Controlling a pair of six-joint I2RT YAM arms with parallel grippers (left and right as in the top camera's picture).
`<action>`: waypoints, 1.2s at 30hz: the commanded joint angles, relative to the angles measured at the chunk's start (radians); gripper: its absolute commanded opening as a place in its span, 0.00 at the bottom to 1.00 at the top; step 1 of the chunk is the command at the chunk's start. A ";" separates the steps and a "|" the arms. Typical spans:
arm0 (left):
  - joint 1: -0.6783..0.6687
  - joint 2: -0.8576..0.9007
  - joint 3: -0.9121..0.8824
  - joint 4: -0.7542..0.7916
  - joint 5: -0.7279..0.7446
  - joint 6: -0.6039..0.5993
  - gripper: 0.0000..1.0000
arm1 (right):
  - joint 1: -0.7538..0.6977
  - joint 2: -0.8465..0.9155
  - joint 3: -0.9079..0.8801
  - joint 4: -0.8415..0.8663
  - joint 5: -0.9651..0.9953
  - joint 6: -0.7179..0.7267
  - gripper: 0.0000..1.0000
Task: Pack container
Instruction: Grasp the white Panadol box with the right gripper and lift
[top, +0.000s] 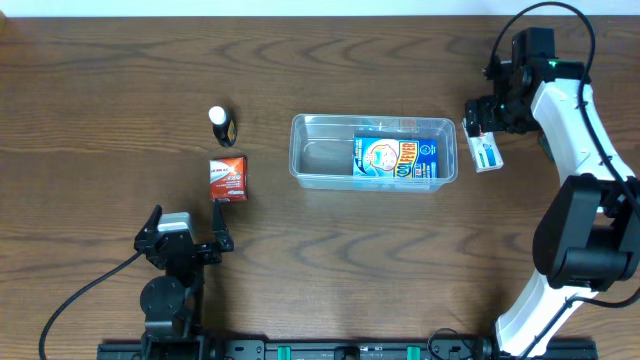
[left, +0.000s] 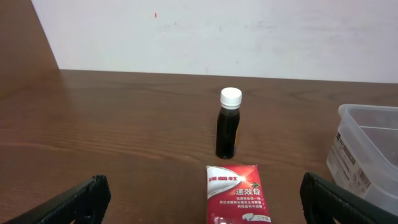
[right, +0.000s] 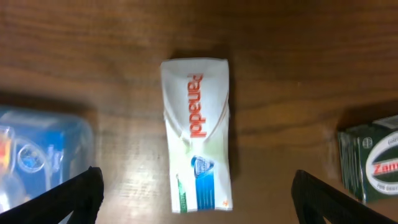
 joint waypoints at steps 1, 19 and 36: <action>0.000 0.002 -0.033 -0.015 -0.019 0.014 0.98 | -0.009 -0.016 -0.047 0.034 0.002 -0.003 0.97; 0.000 0.002 -0.033 -0.015 -0.019 0.014 0.98 | -0.035 -0.003 -0.134 0.199 0.003 -0.039 0.91; 0.000 0.002 -0.033 -0.015 -0.019 0.014 0.98 | -0.032 0.117 -0.135 0.201 -0.019 -0.039 0.89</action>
